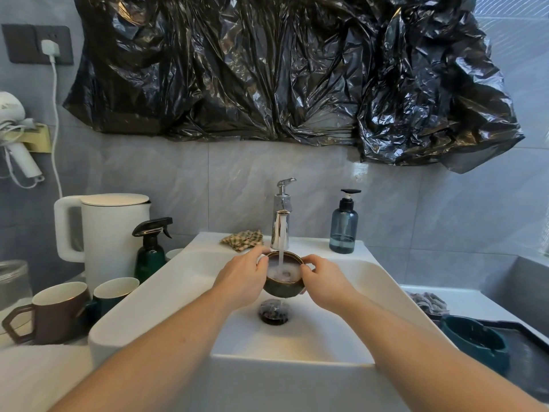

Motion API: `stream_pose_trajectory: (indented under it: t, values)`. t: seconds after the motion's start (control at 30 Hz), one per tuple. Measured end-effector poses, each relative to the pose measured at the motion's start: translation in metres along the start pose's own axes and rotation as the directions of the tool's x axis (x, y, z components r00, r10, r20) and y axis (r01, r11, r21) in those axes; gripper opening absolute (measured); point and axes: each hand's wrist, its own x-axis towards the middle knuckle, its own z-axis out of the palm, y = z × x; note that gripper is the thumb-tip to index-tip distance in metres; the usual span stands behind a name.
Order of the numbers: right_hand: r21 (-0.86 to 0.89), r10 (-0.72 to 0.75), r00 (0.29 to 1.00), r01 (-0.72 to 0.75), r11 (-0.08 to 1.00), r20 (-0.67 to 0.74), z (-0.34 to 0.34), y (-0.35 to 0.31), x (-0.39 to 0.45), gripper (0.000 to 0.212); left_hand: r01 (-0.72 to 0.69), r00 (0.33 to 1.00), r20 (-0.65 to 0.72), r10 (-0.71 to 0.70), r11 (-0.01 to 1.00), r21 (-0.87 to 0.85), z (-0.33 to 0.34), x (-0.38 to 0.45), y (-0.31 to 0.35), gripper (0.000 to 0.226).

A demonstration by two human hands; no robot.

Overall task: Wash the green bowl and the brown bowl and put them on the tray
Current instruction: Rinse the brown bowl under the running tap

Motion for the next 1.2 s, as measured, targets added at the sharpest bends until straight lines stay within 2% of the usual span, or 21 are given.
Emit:
stream_pose_trajectory:
  t: [0.37,0.87,1.2]
  values:
    - [-0.003,-0.019,1.000,0.019,1.000,-0.013,0.0001,0.0004,0.0014,0.038,0.044,0.999,0.016,-0.045,0.998,0.039,0.0010,0.0023,-0.0013,0.038]
    - [0.004,-0.014,1.000,0.014,1.000,-0.004,-0.0020,-0.0033,-0.0025,0.043,0.031,0.999,0.006,-0.032,0.997,0.071,-0.0011,0.0005,-0.0013,0.040]
    - [-0.012,-0.010,1.000,0.010,1.000,-0.022,-0.0029,-0.0017,-0.0015,0.042,0.060,0.998,0.011,-0.060,0.998,-0.001,-0.0013,-0.0014,0.0003,0.040]
